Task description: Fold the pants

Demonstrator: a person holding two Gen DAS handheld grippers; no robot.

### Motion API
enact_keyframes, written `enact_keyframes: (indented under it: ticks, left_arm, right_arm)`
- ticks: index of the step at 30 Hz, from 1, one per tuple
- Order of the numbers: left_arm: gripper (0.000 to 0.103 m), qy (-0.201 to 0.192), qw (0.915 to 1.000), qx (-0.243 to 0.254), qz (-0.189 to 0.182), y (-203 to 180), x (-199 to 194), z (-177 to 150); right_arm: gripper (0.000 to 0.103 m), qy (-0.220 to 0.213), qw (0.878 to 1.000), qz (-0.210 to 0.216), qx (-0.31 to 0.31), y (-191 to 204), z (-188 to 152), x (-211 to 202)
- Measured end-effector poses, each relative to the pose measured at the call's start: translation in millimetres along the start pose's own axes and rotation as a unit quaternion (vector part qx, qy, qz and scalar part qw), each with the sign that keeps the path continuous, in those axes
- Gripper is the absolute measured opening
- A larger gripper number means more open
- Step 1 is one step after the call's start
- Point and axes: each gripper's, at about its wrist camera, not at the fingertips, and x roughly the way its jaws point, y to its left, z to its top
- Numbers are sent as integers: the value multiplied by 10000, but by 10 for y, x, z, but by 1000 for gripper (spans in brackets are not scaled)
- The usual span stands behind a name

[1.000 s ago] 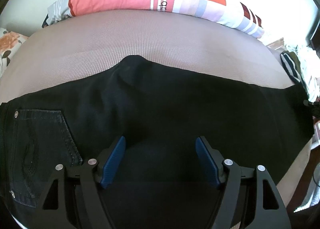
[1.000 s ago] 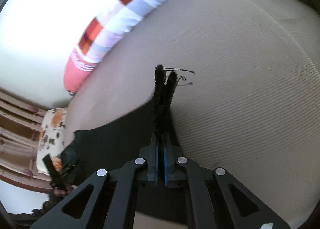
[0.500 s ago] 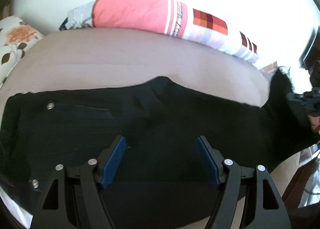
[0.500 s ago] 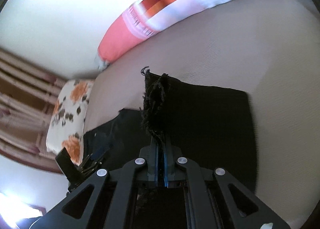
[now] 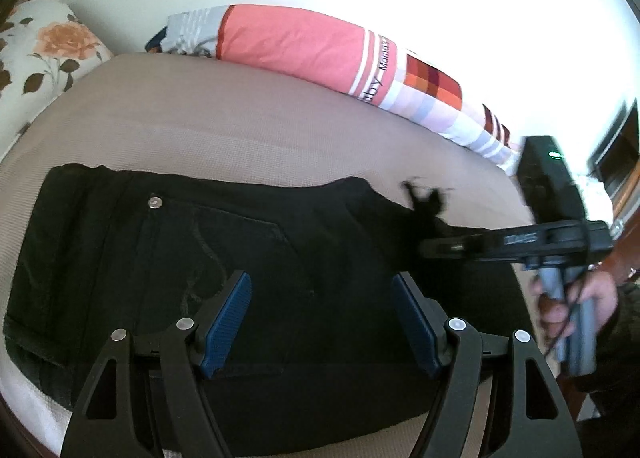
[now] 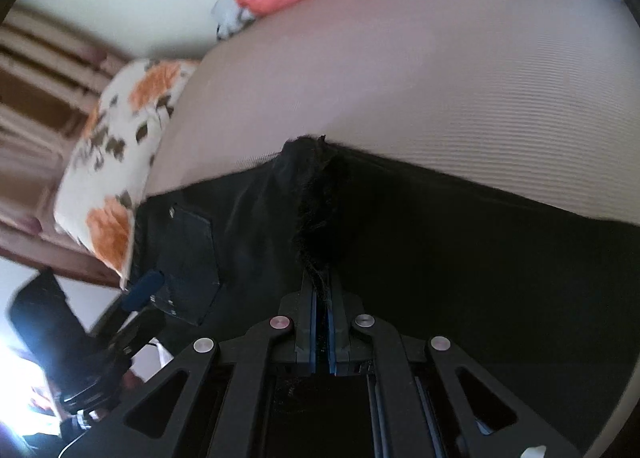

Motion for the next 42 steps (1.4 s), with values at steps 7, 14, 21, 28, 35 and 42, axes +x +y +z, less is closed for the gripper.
enact_keyframes:
  ticks: [7,14,21,28,35,42]
  left_arm:
    - [72,251,9987,20,-437,-109,63,-37]
    - [72,731,9926,-104,-964,-237,231,-105]
    - [66,1225,9866,-256,-1048,-356,534,-132]
    - [46,1485,9869,59,-634,-462,646,-351]
    - [35,1546,9856,640,-244,-617,606,-520]
    - [34,902,9901,1066,-149,-781,550,-229]
  right_arm:
    - [27,26,9998,133,111,78,-26,76]
    - [37,-599,9975,-123,351,-205,-331,-570]
    - [37,-756,9927,-794,505,-516,-785,-835]
    - [35,-563,9912,-1088,500,-728,-1128,-843]
    - [35,-500,9917,-1105,425,-685,-1236,-855]
    - [36,-1053,9815,-1586,186,-706,-897,-1017]
